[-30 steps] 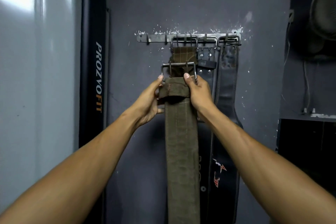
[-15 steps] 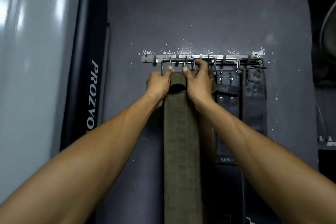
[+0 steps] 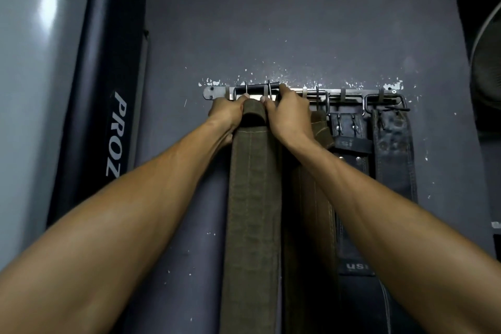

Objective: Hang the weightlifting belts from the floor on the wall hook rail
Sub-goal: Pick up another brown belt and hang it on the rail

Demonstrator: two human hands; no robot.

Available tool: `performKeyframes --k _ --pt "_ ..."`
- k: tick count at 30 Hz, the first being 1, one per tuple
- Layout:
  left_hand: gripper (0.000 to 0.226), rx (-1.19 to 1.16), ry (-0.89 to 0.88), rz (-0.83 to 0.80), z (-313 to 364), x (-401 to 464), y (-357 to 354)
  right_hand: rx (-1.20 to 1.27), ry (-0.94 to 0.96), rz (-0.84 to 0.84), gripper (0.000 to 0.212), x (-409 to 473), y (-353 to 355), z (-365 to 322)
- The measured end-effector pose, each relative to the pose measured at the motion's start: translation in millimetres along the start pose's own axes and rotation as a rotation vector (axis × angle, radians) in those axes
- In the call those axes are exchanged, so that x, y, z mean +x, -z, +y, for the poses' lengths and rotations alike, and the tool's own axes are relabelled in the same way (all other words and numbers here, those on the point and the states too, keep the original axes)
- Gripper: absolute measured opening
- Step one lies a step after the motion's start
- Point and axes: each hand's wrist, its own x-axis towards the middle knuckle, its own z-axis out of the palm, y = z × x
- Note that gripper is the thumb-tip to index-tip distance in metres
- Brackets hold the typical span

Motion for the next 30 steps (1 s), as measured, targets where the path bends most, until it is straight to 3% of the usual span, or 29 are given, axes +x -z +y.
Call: performKeyframes --k 6,10,12,14,17,22,26,30 --pt "0.044 -0.063 -0.01 -0.004 -10 -10 4 -0.041 -0.008 -0.104 0.043 -18 5 -4" --pt "0.04 -0.123 -0.043 -0.07 -18 -22 8 0.219 -0.107 0.002 0.057 -53 3 2" --pt "0.044 -0.219 -0.02 -0.182 -30 -33 11 0.333 -0.194 0.049 0.048 -65 4 7" --pt "0.045 -0.295 0.002 -0.256 -43 -43 17 0.388 -0.272 0.022 0.038 -68 6 14" --pt "0.034 -0.346 -0.021 -0.298 -57 -53 24 0.493 -0.388 -0.08 0.043 -67 15 12" --pt "0.027 -0.389 -0.045 -0.275 -58 -72 21 0.539 -0.43 -0.11 0.055 -80 21 8" --pt "0.029 -0.236 -0.035 -0.224 -85 -102 26 0.558 -0.388 -0.274 0.026 -110 23 25" --pt "0.024 -0.213 -0.067 -0.184 -99 -125 32 0.708 -0.38 -0.311 0.023 -121 29 30"
